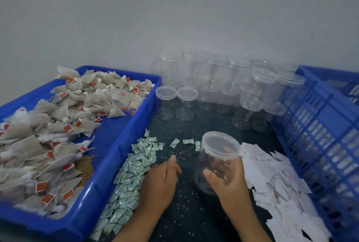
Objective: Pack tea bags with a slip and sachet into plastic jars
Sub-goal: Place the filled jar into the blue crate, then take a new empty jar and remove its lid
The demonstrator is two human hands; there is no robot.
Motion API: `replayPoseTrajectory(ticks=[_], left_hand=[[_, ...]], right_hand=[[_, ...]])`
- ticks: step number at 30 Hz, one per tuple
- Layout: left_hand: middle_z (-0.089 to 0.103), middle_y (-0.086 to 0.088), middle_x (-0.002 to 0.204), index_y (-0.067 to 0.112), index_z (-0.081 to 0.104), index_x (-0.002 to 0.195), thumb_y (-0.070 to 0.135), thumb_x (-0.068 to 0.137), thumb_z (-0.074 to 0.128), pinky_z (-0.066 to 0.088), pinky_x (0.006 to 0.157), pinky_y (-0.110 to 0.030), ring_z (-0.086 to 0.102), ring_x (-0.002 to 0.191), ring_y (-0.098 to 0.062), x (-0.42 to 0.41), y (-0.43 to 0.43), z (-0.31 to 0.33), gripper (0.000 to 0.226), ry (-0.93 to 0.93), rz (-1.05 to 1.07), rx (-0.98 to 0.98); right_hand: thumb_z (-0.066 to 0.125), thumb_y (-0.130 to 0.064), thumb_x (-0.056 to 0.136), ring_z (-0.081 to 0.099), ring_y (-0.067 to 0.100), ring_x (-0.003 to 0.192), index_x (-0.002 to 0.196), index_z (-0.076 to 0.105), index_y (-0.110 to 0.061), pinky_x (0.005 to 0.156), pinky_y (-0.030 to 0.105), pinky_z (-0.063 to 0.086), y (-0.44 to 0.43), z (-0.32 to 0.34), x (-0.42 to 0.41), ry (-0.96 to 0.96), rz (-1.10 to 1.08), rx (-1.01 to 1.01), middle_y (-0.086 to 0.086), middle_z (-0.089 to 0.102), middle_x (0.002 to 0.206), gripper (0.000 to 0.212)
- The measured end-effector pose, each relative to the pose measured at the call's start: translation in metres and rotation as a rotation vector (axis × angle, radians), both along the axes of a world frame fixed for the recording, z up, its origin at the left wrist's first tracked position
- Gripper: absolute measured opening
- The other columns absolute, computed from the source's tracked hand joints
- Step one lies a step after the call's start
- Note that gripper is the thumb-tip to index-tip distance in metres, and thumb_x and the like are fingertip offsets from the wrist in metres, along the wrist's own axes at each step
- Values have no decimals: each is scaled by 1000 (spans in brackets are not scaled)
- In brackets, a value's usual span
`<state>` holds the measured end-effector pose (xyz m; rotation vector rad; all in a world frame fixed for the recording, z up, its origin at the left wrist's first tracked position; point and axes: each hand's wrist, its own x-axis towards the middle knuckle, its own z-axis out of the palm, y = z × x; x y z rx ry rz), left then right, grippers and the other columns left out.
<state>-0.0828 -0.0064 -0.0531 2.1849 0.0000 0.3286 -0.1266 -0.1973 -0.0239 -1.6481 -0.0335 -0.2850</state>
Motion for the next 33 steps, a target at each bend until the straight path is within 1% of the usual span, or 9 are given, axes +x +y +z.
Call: replayPoseTrajectory(ticks=[5,8,11,13,17,22,25,29,33], left_hand=[[68,21,79,36,70,83,61,104,29,52,68,-34,67,81,-3,-1,-9,32,52,-237,-21,-106],[64,20,119,37,66,124,60,101,46,54,92,-36,64,113,-9,-9,-17,69,38,-355,-332,-133],[44,23,149,51,42,150,75,85,66,43,108,-22,48,137,-4,-22,-22,96,73,-307,-672,195],[45,27,141,53,44,147,82,83,62,39,108,-20,48,129,3,-30,-27,103,72,-403,-696,477],[52,22,119,48,53,130,80,90,49,51,88,-31,54,101,-3,-47,-38,107,52,-398,-498,558],[57,6,117,34,42,131,90,87,25,48,75,-33,66,98,-20,-54,-51,101,73,-32,-140,664],[57,3,114,28,37,128,100,66,41,42,73,-33,63,100,-22,-53,-44,102,95,175,-225,675],[57,12,103,41,28,135,105,52,48,46,72,-35,57,91,-16,-58,-26,114,107,262,-360,672],[47,13,145,67,0,152,99,63,53,49,97,-39,51,128,-15,-55,-14,118,109,156,-492,657]], right_hand=[[94,-50,66,65,5,125,146,48,-50,94,17,55,-12,-23,-33,-117,-95,-204,-19,63,140,92],[96,-45,69,63,12,133,147,48,-48,102,27,54,-11,-20,-32,-141,-44,-195,-15,62,145,92],[93,-23,76,69,20,127,152,48,-36,96,27,59,-10,-22,-31,-173,52,-165,-6,66,143,89],[89,-15,76,72,18,123,150,47,-36,91,25,61,-13,-24,-32,-170,85,-190,-6,67,138,88],[93,-32,67,72,10,116,143,50,-49,83,32,63,-13,-26,-32,-139,32,-315,-16,67,134,89],[96,-51,65,58,-1,120,133,51,-46,92,25,52,-6,-28,-31,-286,-160,-574,-31,58,131,82],[95,-43,67,54,2,121,141,50,-30,95,27,50,-7,-32,-31,-339,-195,-609,-22,56,133,87],[86,-49,69,56,1,111,143,47,-33,94,17,46,-7,-31,-33,-314,-153,-532,-24,55,132,85],[90,-49,69,58,-2,123,144,47,-39,99,10,45,-4,-28,-35,-267,-45,-527,-33,53,137,87]])
